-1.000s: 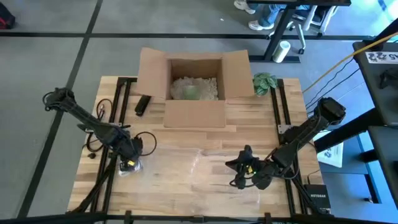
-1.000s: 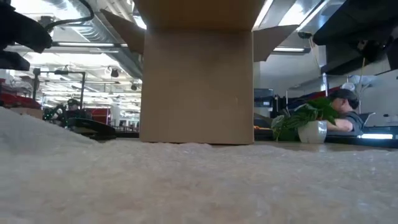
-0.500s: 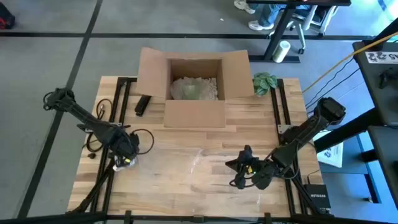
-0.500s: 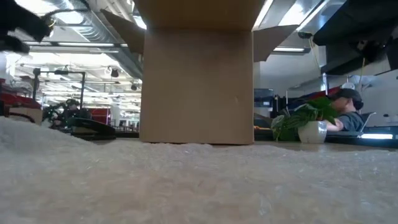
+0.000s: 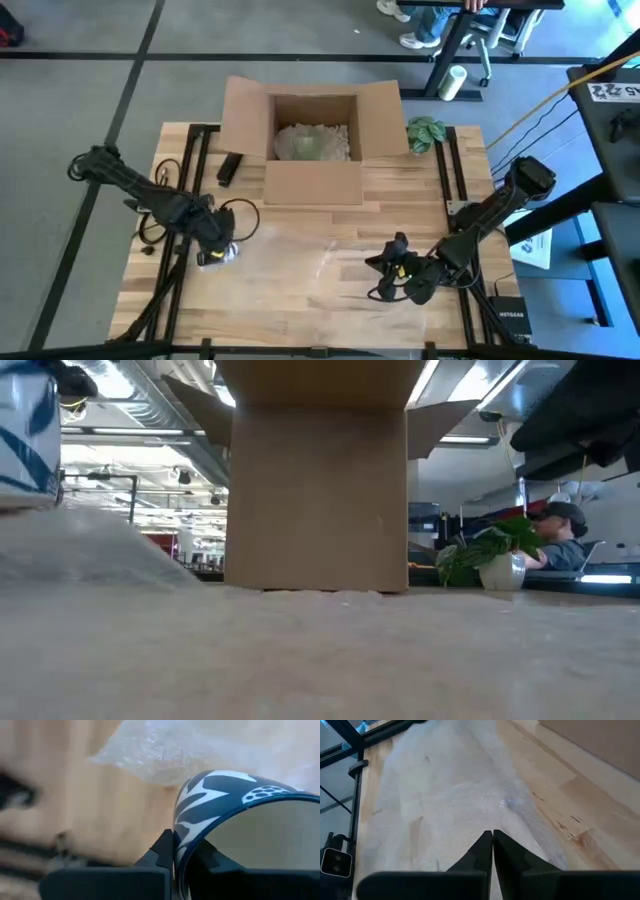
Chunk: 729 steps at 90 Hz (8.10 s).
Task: Wrap mug
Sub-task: Wrap the blue mug with bubble wrap
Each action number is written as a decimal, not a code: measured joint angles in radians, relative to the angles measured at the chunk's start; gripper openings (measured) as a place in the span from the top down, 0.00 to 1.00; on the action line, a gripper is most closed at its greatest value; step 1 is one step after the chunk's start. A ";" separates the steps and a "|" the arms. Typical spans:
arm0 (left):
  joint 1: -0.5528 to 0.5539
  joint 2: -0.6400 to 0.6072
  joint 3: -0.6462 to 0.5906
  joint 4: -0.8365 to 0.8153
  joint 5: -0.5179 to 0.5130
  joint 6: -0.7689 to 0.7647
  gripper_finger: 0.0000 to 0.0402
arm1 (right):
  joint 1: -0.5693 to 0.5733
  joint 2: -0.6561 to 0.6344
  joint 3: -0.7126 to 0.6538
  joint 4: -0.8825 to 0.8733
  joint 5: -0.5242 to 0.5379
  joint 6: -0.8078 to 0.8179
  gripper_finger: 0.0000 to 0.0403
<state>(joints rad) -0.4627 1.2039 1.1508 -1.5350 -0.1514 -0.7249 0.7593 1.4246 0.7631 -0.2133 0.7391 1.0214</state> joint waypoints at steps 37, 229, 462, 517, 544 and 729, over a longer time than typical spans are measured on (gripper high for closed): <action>0.088 0.108 0.106 0.264 0.028 0.163 1.00 | 0.001 0.000 0.000 -0.064 -0.079 0.019 1.00; 0.197 0.958 0.728 0.373 0.195 0.468 0.98 | 0.210 0.145 0.000 0.125 0.063 0.317 1.00; -0.171 -0.080 -0.671 1.492 -0.296 0.061 0.85 | 0.379 0.335 0.559 -0.530 -0.077 0.819 1.00; -0.173 -0.085 -0.720 1.589 -0.277 0.077 0.85 | 0.369 0.521 0.381 -0.569 -0.102 1.193 1.00; -0.173 -0.085 -0.720 1.591 -0.270 0.072 0.85 | 0.275 0.517 0.241 -0.422 -0.048 1.127 1.00; -0.213 -0.084 -0.720 1.604 -0.287 -0.007 0.85 | 0.381 0.326 0.233 -0.666 0.137 1.244 1.00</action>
<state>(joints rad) -0.6756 1.1194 0.4311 0.0689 -0.4389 -0.7317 1.1398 1.7511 0.9965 -0.8797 0.8757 2.2651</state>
